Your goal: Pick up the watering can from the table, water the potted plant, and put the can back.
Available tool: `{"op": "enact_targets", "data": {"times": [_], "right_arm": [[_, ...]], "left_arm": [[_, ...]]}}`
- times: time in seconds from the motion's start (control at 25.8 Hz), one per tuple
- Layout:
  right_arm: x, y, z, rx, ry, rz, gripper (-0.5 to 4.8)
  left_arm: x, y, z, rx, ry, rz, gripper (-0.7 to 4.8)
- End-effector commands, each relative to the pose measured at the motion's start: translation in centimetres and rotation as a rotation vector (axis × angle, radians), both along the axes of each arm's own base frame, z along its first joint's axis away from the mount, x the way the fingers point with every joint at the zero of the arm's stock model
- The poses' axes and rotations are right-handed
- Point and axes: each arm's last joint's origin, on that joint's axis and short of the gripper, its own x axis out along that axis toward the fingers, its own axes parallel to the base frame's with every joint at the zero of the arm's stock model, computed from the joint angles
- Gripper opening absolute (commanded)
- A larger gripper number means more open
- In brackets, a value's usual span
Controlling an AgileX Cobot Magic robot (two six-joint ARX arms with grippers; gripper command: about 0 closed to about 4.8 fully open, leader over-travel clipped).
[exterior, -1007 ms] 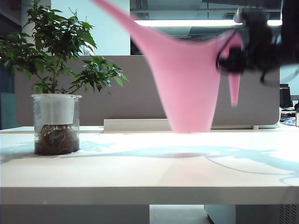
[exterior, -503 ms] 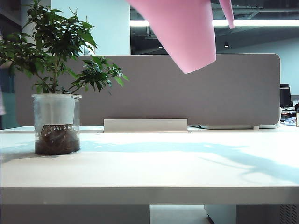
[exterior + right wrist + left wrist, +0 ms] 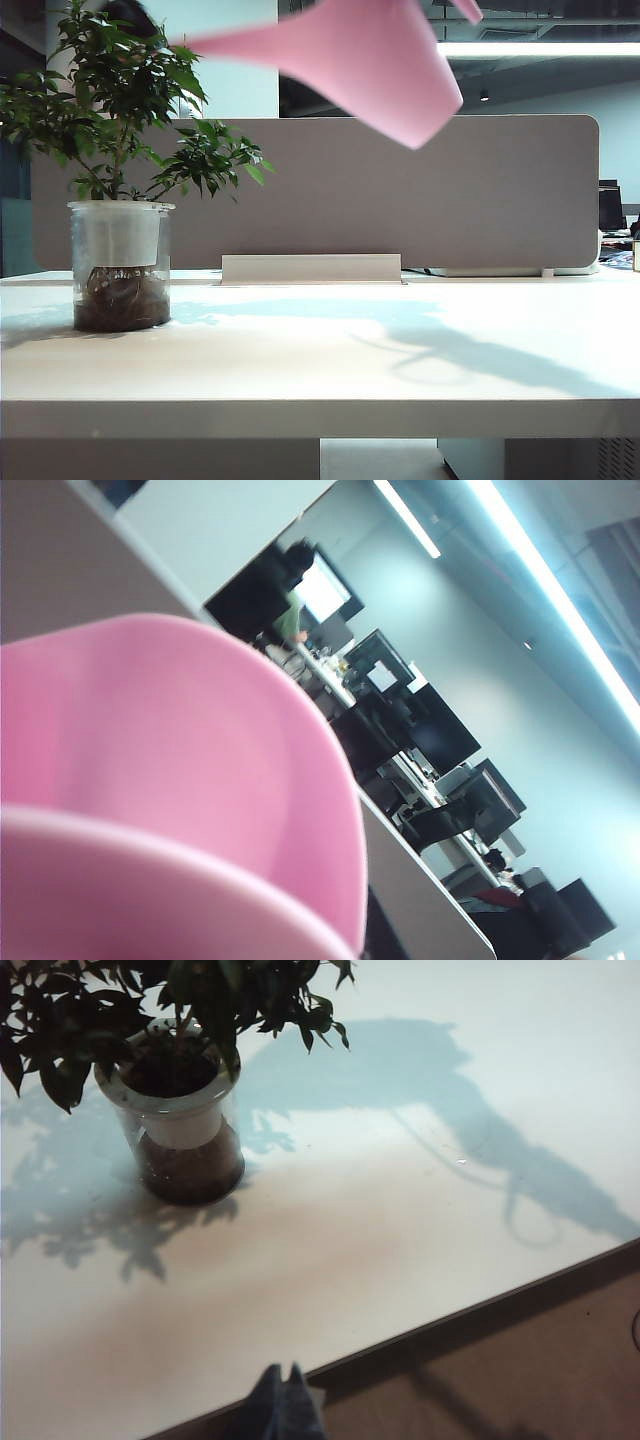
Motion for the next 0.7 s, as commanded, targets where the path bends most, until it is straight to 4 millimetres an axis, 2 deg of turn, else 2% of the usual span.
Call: {"op": "enact_targets", "data": {"times": [0.04, 0.7], "right_arm": [[-0.43, 0.26, 1.33, 0.005, -0.081, -0.006, -0.04], [-0.62, 0.88, 1.85, -0.113, -0.181, -0.005, -0.04]], "left_arm": [[0.01, -0.02, 0.14, -0.003, -0.014, -0.004, -0.05], [0.06, -0.02, 0.22, -0.003, -0.025, -0.004, -0.05]]}}
